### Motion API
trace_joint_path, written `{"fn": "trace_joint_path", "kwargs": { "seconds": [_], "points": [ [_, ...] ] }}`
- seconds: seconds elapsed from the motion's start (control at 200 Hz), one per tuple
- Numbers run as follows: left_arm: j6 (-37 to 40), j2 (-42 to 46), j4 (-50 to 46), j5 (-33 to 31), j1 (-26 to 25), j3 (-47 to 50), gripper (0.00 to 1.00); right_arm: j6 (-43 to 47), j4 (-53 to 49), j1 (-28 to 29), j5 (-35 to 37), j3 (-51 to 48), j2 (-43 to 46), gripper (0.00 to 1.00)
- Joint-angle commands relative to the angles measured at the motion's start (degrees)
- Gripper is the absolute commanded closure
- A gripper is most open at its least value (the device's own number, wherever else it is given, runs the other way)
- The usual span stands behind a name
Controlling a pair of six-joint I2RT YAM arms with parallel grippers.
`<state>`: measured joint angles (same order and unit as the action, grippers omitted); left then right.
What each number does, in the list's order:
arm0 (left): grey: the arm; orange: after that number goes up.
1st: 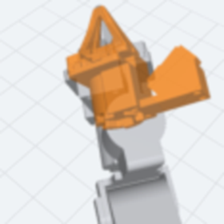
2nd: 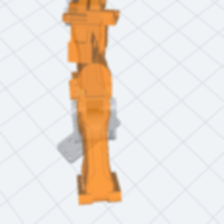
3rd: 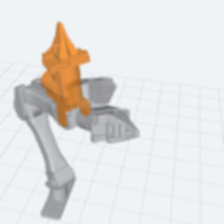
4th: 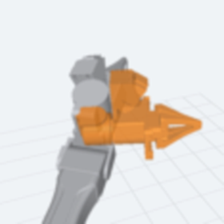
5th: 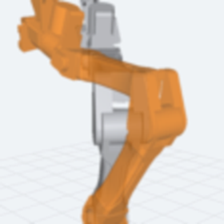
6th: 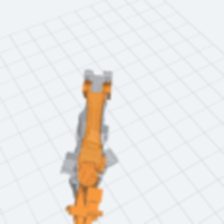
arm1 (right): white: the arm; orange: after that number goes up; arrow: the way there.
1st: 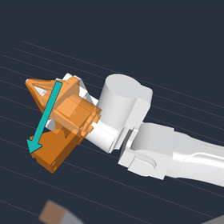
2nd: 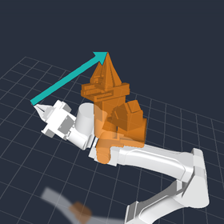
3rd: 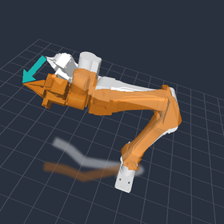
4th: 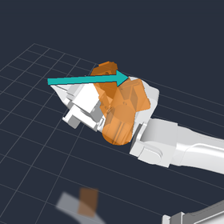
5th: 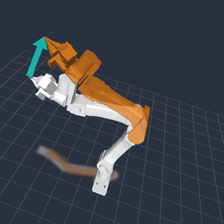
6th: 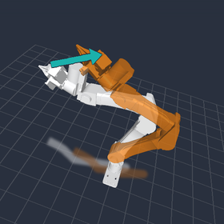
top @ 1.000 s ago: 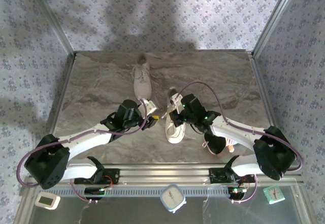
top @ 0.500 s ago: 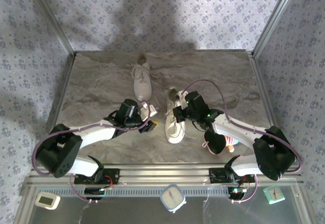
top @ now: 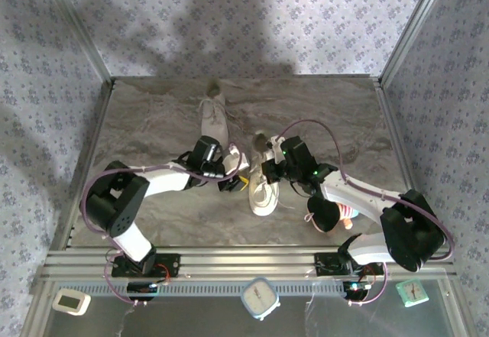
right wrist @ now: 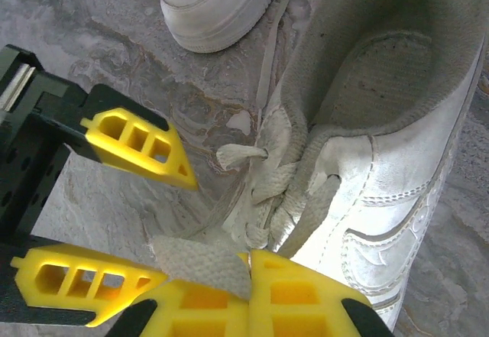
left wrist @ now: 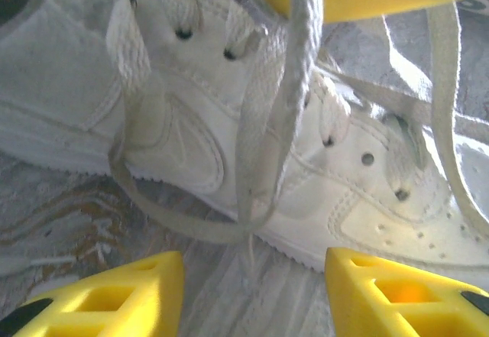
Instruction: Tie the shoes
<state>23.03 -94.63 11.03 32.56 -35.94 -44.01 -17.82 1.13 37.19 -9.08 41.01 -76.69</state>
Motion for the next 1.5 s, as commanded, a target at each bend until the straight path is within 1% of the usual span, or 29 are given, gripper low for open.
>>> {"fn": "trace_joint_path", "kwargs": {
  "seconds": [0.0, 0.135, 0.3, 0.53, 0.66, 0.75, 0.81, 0.959, 1.104, 1.269, 1.329, 1.399, 1.464, 1.494],
  "points": [
    [4.3, -1.7, -2.9, 5.1, 0.9, -2.8, 0.50, -0.9, 0.2, -0.3, -0.9, -0.7, 0.7, 1.00],
    [6.5, -3.7, -6.8, 7.3, 1.3, -5.2, 0.54, -0.6, -0.1, -0.4, -0.7, -0.7, 0.8, 1.00],
    [7.5, -4.8, -9.1, 10.1, 1.4, -6.3, 0.55, -0.5, -0.2, -0.4, -0.8, -0.6, 0.6, 1.00],
    [7.5, -7.1, -10.0, 10.4, 1.2, -7.7, 0.58, -0.4, -0.2, -0.4, -0.7, -0.8, 0.9, 1.00],
    [7.6, -8.1, -10.2, 10.8, 1.1, -8.4, 0.64, -0.5, -0.4, -0.4, -0.8, -0.9, 1.1, 1.00],
    [7.7, -8.5, -10.6, 10.8, 1.0, -8.6, 0.72, -0.4, -0.6, -0.4, -0.6, -0.9, 1.3, 1.00],
    [7.7, -8.2, -10.5, 10.8, 1.0, -8.5, 0.79, -0.4, -0.7, -0.4, -0.6, -0.9, 1.3, 1.00],
    [6.5, -5.4, -7.8, 7.9, 1.1, -6.0, 1.00, -0.3, -0.8, -0.3, -0.6, -0.7, 1.2, 1.00],
    [3.5, -1.3, -4.7, 2.2, 1.1, -2.4, 1.00, 0.4, -1.1, -0.2, 0.0, -0.8, 1.6, 1.00],
    [-1.2, 3.6, -1.0, -2.6, 0.9, 2.5, 1.00, 1.2, -1.1, 0.0, 0.8, -0.9, 2.2, 1.00],
    [-2.3, 4.8, 0.4, -3.2, 0.9, 4.3, 1.00, 1.4, -1.2, 0.2, 0.9, -1.0, 2.3, 1.00],
    [-2.4, 4.5, 0.3, -1.4, 0.9, 4.5, 1.00, 1.8, -1.0, 0.4, 0.5, -1.2, 2.4, 1.00],
    [-1.3, 3.2, -1.1, 0.6, 0.8, 3.2, 0.79, 2.0, -1.1, 0.3, 0.7, -1.1, 2.5, 1.00],
    [-0.8, 2.6, -1.4, 1.5, 0.7, 2.8, 0.72, 2.0, -1.3, 0.3, 0.7, -1.0, 2.5, 1.00]
  ]
}}
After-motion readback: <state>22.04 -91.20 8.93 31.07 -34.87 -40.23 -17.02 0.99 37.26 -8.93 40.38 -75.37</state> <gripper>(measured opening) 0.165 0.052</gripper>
